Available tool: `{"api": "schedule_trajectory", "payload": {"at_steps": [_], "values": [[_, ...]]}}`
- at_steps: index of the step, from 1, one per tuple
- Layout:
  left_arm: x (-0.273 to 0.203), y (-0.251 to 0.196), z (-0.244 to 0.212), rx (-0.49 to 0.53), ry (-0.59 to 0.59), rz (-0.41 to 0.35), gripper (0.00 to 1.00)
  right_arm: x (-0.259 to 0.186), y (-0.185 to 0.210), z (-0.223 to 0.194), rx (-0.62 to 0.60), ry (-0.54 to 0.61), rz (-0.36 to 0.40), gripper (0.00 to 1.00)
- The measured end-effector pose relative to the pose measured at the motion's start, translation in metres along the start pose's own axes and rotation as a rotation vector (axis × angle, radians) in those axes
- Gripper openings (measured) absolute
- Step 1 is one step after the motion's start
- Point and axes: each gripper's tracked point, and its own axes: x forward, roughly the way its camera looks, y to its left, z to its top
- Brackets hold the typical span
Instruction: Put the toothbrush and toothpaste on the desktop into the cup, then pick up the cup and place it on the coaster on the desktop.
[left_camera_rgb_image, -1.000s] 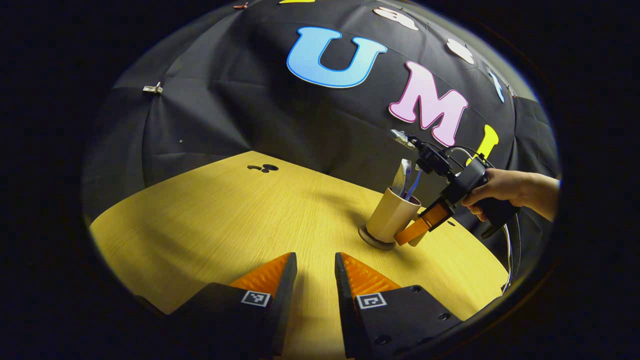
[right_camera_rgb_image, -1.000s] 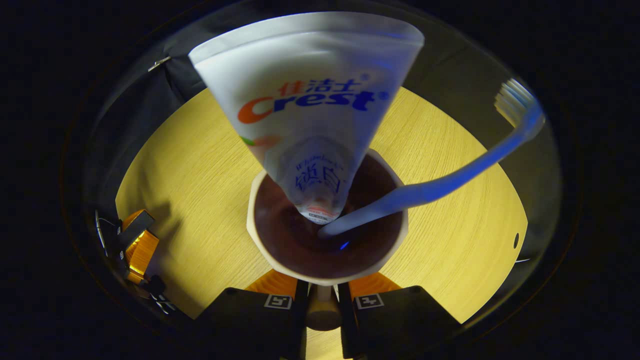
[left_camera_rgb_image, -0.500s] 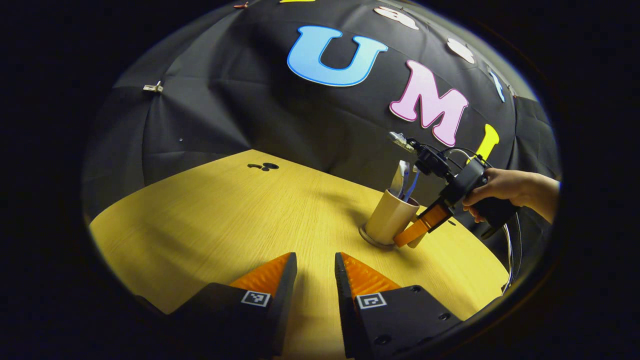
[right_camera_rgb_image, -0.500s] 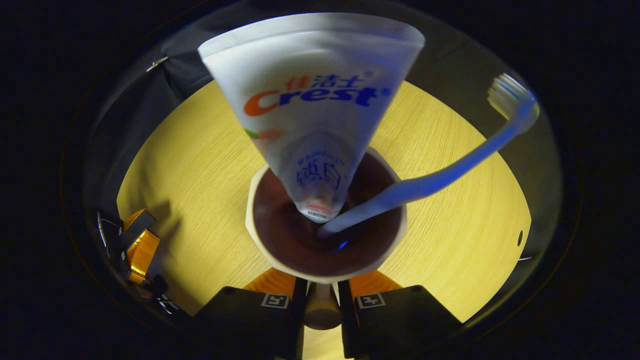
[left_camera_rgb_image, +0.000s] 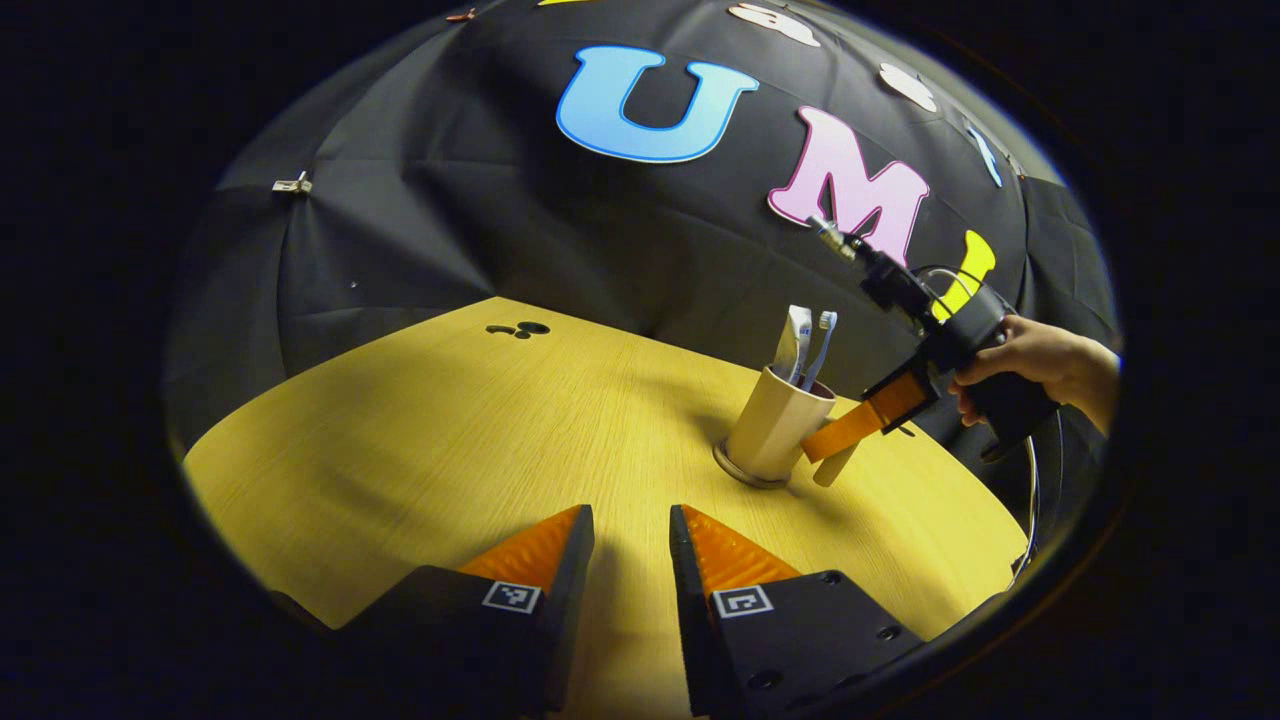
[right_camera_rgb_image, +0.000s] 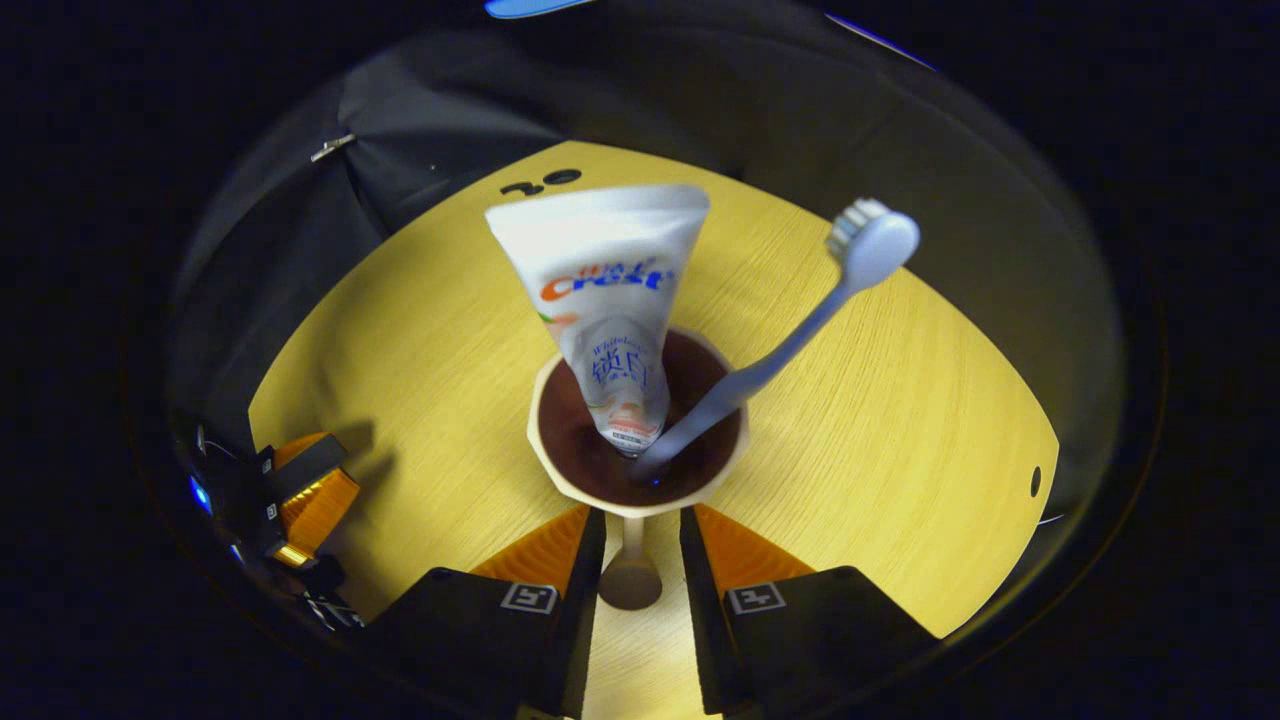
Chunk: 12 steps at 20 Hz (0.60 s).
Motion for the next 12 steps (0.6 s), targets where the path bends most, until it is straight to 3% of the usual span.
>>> {"api": "schedule_trajectory", "payload": {"at_steps": [6, 12], "values": [[-0.001, -0.016, 0.018, 0.052, 0.0, 0.002, 0.48, -0.052, -0.011, 0.027, 0.056, -0.201, -0.016, 0.51], [-0.016, -0.049, 0.061, 0.111, -0.013, -0.009, 0.48, -0.12, -0.021, 0.031, 0.091, -0.351, -0.024, 0.49]]}}
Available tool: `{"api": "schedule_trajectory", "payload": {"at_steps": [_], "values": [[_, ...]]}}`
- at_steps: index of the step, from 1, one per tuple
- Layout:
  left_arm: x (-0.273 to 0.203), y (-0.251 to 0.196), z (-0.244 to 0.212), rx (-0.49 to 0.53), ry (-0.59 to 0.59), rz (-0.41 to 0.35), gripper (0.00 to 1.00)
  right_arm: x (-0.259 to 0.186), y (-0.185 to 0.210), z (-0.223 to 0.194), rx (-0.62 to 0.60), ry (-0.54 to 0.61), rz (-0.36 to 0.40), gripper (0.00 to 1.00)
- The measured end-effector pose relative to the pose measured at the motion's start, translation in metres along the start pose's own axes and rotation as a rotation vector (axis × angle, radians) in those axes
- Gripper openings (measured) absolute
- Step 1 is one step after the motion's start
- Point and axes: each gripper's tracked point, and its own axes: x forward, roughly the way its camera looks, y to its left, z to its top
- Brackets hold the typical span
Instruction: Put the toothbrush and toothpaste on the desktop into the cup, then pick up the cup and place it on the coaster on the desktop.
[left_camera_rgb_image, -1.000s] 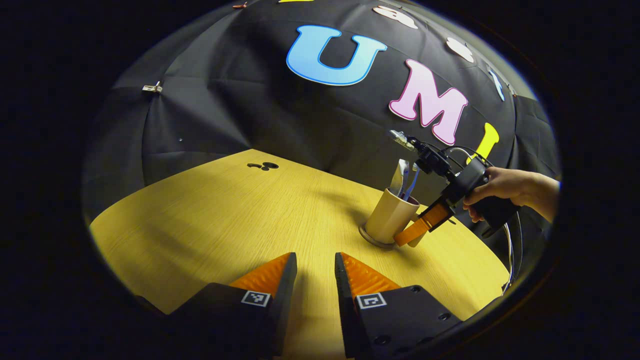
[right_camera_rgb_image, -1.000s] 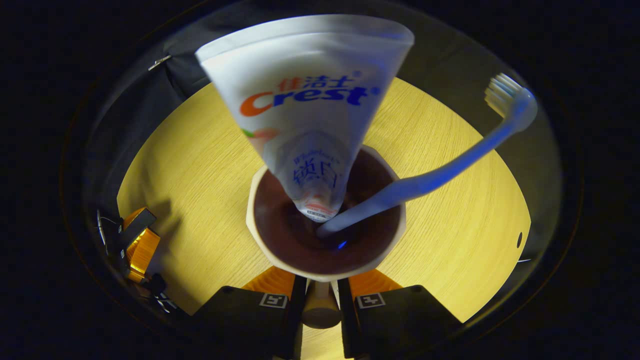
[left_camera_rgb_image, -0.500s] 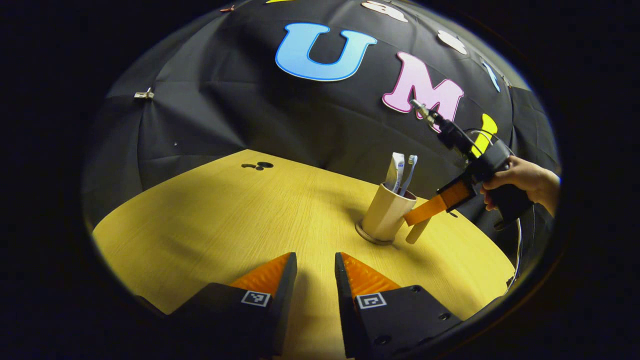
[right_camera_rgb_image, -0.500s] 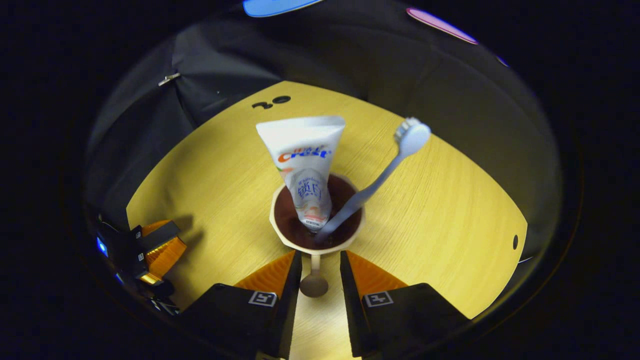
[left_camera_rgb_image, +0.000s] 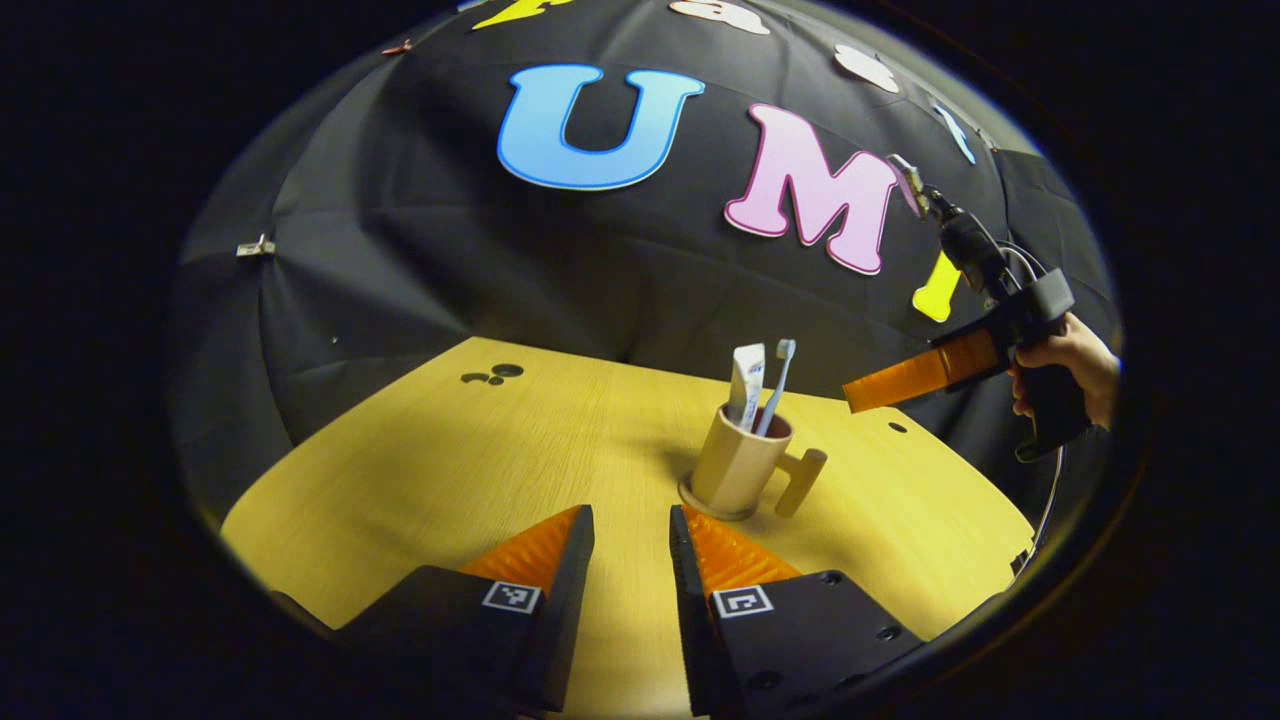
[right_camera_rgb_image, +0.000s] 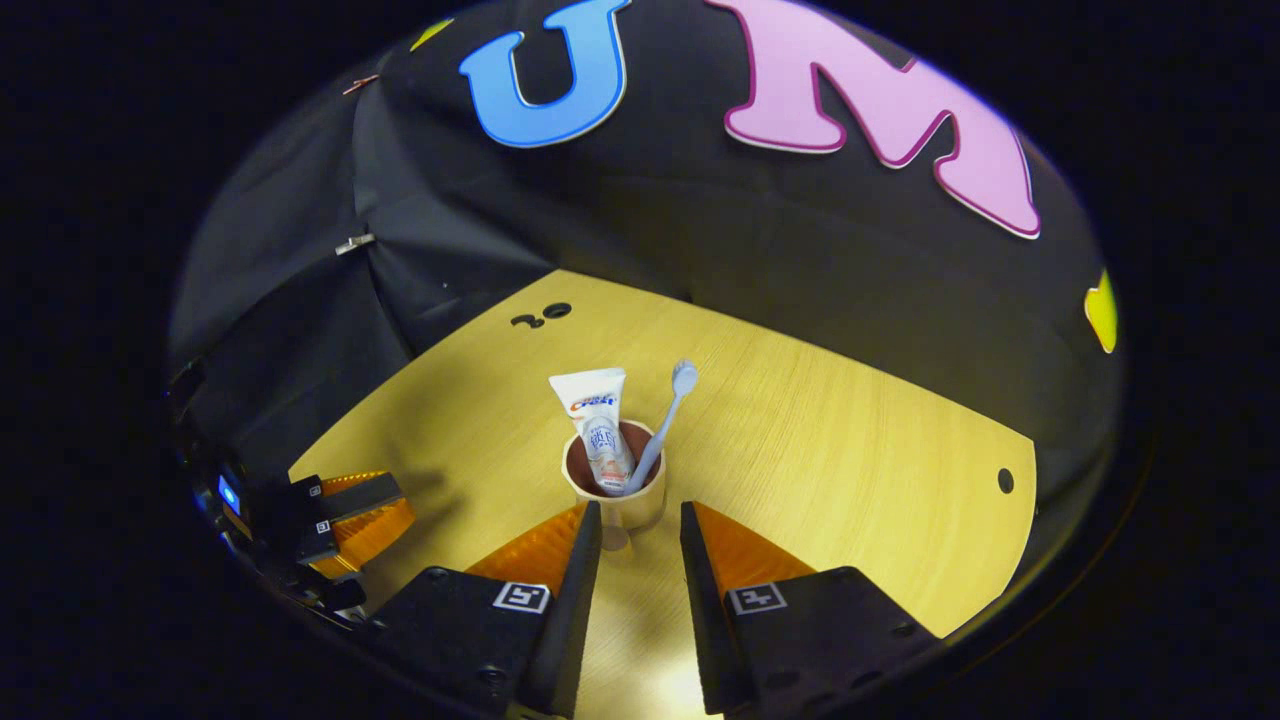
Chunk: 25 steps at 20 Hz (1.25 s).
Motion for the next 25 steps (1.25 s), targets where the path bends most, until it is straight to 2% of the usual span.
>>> {"api": "schedule_trajectory", "payload": {"at_steps": [3, 8, 11, 12, 13, 14, 15, 16, 17, 23, 24, 25], "values": [[-0.011, -0.018, 0.031, 0.024, -0.019, -0.01, 0.48, -0.036, -0.004, 0.008, 0.005, -0.069, -0.008, 0.49], [-0.034, -0.045, 0.078, 0.086, -0.045, -0.018, 0.48, -0.099, 0.004, 0.013, 0.045, -0.147, 0.022, 0.5], [-0.049, -0.062, 0.101, 0.109, -0.057, -0.046, 0.48, -0.132, 0.01, 0.012, 0.053, -0.202, 0.021, 0.51], [-0.055, -0.069, 0.109, 0.121, -0.06, -0.053, 0.58, -0.142, 0.016, 0.011, 0.06, -0.219, 0.025, 0.51], [-0.059, -0.075, 0.115, 0.135, -0.063, -0.062, 0.59, -0.15, 0.019, 0.01, 0.066, -0.232, 0.027, 0.51], [-0.063, -0.082, 0.121, 0.151, -0.063, -0.072, 0.51, -0.16, 0.021, 0.007, 0.069, -0.242, 0.029, 0.52], [-0.069, -0.088, 0.127, 0.171, -0.066, -0.08, 0.51, -0.165, 0.023, 0.006, 0.072, -0.249, 0.026, 0.52], [-0.075, -0.094, 0.132, 0.196, -0.071, -0.087, 0.53, -0.171, 0.026, 0.004, 0.076, -0.255, 0.027, 0.48], [-0.081, -0.102, 0.136, 0.217, -0.075, -0.099, 0.54, -0.177, 0.028, 0.003, 0.08, -0.263, 0.024, 0.53], [-0.111, -0.135, 0.147, 0.253, -0.064, -0.157, 0.6, -0.205, 0.031, -0.004, 0.092, -0.309, -0.002, 0.56], [-0.115, -0.137, 0.147, 0.25, -0.068, -0.164, 0.62, -0.209, 0.03, -0.005, 0.094, -0.311, -0.009, 0.51], [-0.118, -0.139, 0.148, 0.245, -0.068, -0.169, 0.63, -0.213, 0.029, -0.007, 0.1, -0.308, -0.016, 0.58]]}}
